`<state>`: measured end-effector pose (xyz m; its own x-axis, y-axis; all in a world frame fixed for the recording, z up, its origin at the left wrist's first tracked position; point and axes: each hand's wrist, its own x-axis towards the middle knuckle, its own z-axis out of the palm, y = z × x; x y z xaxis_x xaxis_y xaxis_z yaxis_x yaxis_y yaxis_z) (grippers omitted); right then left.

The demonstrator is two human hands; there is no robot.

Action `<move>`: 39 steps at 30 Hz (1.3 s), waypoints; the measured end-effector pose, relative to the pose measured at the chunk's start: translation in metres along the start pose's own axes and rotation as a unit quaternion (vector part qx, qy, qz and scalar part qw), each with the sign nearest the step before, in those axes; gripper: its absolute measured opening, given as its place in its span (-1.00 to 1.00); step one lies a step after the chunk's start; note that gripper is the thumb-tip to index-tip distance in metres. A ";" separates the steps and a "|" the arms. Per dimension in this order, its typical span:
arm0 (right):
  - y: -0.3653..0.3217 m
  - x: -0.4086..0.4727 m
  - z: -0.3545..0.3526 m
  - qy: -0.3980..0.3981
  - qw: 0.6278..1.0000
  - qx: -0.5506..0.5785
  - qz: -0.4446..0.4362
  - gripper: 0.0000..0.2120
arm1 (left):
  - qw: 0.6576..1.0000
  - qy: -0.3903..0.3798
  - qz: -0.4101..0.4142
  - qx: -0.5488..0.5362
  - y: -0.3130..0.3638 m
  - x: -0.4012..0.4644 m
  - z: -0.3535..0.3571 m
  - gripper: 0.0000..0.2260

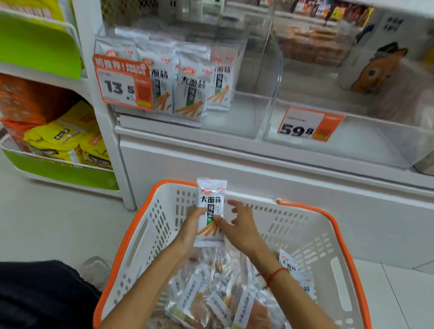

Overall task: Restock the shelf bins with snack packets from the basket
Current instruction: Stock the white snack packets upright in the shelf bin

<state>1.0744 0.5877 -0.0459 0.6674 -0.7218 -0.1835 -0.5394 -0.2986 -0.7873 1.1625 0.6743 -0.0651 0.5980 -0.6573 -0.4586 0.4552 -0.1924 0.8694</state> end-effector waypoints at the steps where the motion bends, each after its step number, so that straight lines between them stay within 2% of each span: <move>1: -0.011 0.001 -0.010 -0.017 1.000 -0.001 -0.024 -0.52 | 1.000 -0.009 0.019 -0.001 0.009 -0.002 0.003 -0.75; 3: -0.032 0.003 -0.027 -0.042 0.996 0.034 -0.072 -0.62 | 0.998 -0.026 0.057 -0.025 0.030 -0.006 0.008 -0.73; 6: -0.057 0.005 -0.050 -0.035 0.986 0.109 -0.123 -0.71 | 0.991 -0.041 0.128 -0.017 0.065 -0.015 0.014 -0.79; 10: -0.088 0.004 -0.073 0.000 0.967 0.166 -0.193 -0.74 | 0.965 -0.075 0.232 0.092 0.116 -0.026 0.008 -0.83; 13: -0.111 0.005 -0.087 0.018 0.948 0.191 -0.254 -0.75 | 0.942 -0.144 0.267 0.145 0.163 -0.035 0.000 -0.78; 15: -0.128 0.008 -0.098 0.038 0.939 0.187 -0.285 -0.73 | 0.918 -0.138 0.315 0.197 0.196 -0.039 -0.003 -0.70; 18: -0.154 0.019 -0.115 0.088 0.924 0.144 -0.344 -0.65 | 0.888 -0.120 0.369 0.245 0.245 -0.042 -0.003 -0.61; 20: -0.167 0.030 -0.126 0.157 0.900 0.037 -0.404 -0.64 | 0.853 -0.092 0.420 0.296 0.270 -0.041 -0.003 -0.62; 22: -0.178 0.042 -0.134 0.221 0.863 -0.094 -0.444 -0.66 | 0.811 -0.034 0.471 0.347 0.289 -0.034 -0.003 -0.64; 23: -0.183 0.047 -0.137 0.242 0.854 -0.129 -0.443 -0.68 | 0.796 -0.010 0.484 0.364 0.296 -0.029 -0.002 -0.65; 25: -0.194 0.057 -0.141 0.261 0.858 -0.146 -0.418 -0.69 | 0.784 0.015 0.499 0.368 0.307 -0.021 0.002 -0.61; 27: -0.204 0.070 -0.142 0.254 0.882 -0.131 -0.373 -0.72 | 0.772 0.031 0.506 0.384 0.317 -0.012 0.009 -0.54; 30: -0.217 0.091 -0.143 0.200 0.938 -0.106 -0.263 -0.77 | 0.736 0.051 0.480 0.474 0.330 0.008 0.014 -0.49; 32: -0.221 0.105 -0.142 0.160 0.958 -0.127 -0.201 -0.68 | 0.693 0.091 0.462 0.545 0.336 0.024 0.017 -0.51; 35: -0.223 0.129 -0.137 0.108 0.974 -0.160 -0.117 -0.43 | 0.607 0.160 0.431 0.648 0.343 0.045 0.028 -0.39; 37: -0.223 0.146 -0.134 0.065 0.981 -0.172 -0.061 -0.33 | 0.585 0.175 0.385 0.692 0.346 0.056 0.036 -0.33; 39: -0.222 0.161 -0.131 0.035 0.983 -0.179 -0.022 -0.31 | 0.581 0.171 0.337 0.721 0.348 0.066 0.039 -0.32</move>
<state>1.2343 0.4560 0.1762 0.6633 -0.7412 -0.1032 -0.6659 -0.5217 -0.5333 1.3344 0.5353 0.2142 0.5284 -0.8018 0.2791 -0.8364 -0.5480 0.0093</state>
